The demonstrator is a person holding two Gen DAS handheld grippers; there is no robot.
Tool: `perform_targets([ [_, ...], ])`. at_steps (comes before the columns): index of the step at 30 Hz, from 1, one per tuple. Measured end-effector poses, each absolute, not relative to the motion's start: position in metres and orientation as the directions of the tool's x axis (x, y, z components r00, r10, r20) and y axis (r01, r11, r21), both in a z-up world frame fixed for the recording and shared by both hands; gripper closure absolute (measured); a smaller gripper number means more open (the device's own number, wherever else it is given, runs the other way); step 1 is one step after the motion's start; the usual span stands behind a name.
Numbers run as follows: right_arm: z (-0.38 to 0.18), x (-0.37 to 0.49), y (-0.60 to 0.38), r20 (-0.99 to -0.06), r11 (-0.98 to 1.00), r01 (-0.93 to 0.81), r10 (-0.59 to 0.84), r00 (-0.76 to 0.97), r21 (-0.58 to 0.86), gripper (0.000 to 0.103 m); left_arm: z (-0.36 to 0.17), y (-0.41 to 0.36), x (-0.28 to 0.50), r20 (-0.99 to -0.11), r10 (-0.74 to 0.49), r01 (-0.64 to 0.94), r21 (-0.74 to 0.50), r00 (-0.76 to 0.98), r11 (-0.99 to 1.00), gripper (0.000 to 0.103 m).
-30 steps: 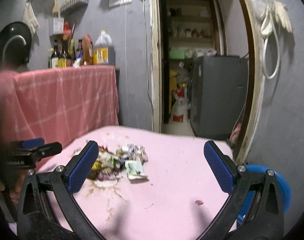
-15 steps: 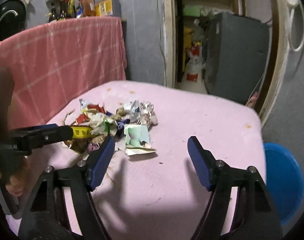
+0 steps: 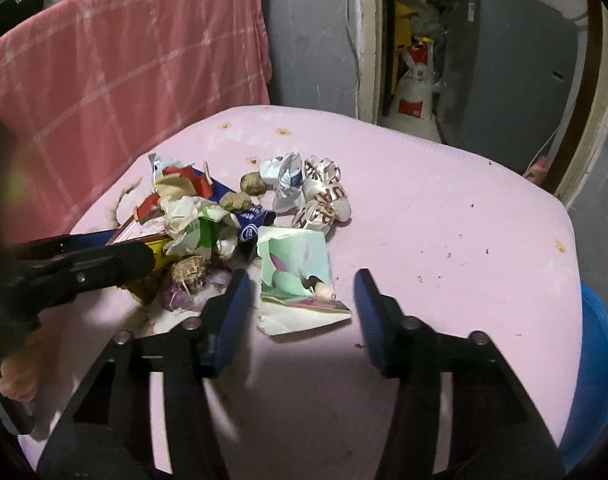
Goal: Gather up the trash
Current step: 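Move the left tool back and grasp the white-and-yellow printed wrapper, then carry the white-and-yellow wrapper in the left tool over the blue bucket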
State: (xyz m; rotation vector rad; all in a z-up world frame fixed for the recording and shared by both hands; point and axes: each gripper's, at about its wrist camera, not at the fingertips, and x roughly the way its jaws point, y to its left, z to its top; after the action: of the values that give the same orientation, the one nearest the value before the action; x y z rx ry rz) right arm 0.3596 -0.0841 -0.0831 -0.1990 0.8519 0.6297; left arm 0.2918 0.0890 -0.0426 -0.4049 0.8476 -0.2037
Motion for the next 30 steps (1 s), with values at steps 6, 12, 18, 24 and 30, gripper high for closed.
perform_targets([
  [6,-0.082,0.357,-0.088,-0.746,0.801,-0.590,0.452,0.490,0.098,0.063,-0.043,0.089,0.291,-0.690,-0.355,0.034,-0.432,0.631,0.901,0.050],
  [12,-0.080,0.351,-0.095,-0.733,0.804,-0.583,0.468,0.494,0.120,0.063,-0.043,0.081,0.291,-0.705,-0.344,0.034,-0.414,0.620,0.910,0.051],
  [18,-0.074,0.338,-0.107,-0.698,0.804,-0.578,0.494,0.518,0.140,0.063,-0.042,0.079,0.283,-0.700,-0.353,0.031,-0.428,0.621,0.903,0.052],
  [24,-0.063,0.313,-0.121,-0.639,0.801,-0.581,0.523,0.565,0.142,0.063,-0.035,0.075,0.260,-0.664,-0.389,0.059,-0.462,0.638,0.885,0.052],
  [30,-0.042,0.286,-0.144,-0.529,0.815,-0.567,0.534,0.659,0.117,0.063,-0.011,0.053,0.238,-0.569,-0.398,0.146,-0.436,0.720,0.888,0.052],
])
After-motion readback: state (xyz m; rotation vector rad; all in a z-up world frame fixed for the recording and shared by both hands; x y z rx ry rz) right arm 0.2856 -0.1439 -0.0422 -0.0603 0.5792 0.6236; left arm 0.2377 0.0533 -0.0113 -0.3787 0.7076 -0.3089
